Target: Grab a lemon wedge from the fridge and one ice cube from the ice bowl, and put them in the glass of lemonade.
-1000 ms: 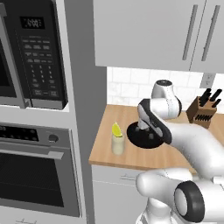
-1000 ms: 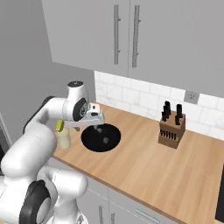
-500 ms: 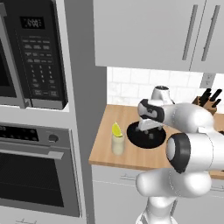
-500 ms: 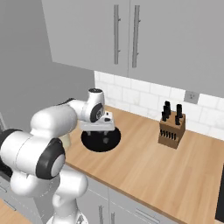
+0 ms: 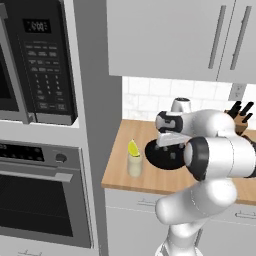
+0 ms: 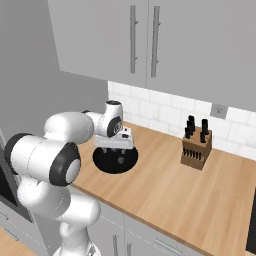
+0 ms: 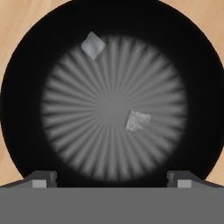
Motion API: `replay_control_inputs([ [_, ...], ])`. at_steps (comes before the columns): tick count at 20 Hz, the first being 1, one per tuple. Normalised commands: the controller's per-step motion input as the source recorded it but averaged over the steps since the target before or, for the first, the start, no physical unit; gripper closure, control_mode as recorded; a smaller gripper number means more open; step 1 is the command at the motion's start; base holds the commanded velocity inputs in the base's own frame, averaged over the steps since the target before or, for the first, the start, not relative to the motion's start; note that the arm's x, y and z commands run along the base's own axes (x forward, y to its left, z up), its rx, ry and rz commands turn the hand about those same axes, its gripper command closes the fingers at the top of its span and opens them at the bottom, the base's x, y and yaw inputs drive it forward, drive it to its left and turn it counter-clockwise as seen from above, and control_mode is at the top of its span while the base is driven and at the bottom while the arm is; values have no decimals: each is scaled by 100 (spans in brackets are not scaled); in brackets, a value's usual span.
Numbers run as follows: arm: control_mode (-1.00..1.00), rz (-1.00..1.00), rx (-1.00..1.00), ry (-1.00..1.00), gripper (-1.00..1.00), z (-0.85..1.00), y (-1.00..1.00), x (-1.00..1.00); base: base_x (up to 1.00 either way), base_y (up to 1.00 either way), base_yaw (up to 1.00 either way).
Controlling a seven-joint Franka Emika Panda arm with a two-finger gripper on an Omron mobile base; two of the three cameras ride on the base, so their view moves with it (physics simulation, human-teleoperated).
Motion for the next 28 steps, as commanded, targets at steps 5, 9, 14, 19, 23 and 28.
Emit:
replay_control_inputs([
  [5,-100,-4,0,0,-100,-13,-1,11,0,0,0],
  [9,-100,0,0,0,-100,0,-5,8,0,0,0],
  [14,-100,0,0,-5,-100,0,-1,24,0,0,0],
  [19,-100,0,9,-2,-100,-66,-22,8,0,0,0],
  [23,-100,0,4,0,-100,-78,-13,10,0,0,0],
  [28,-100,0,0,-8,-100,-7,7,-9,0,0,0],
])
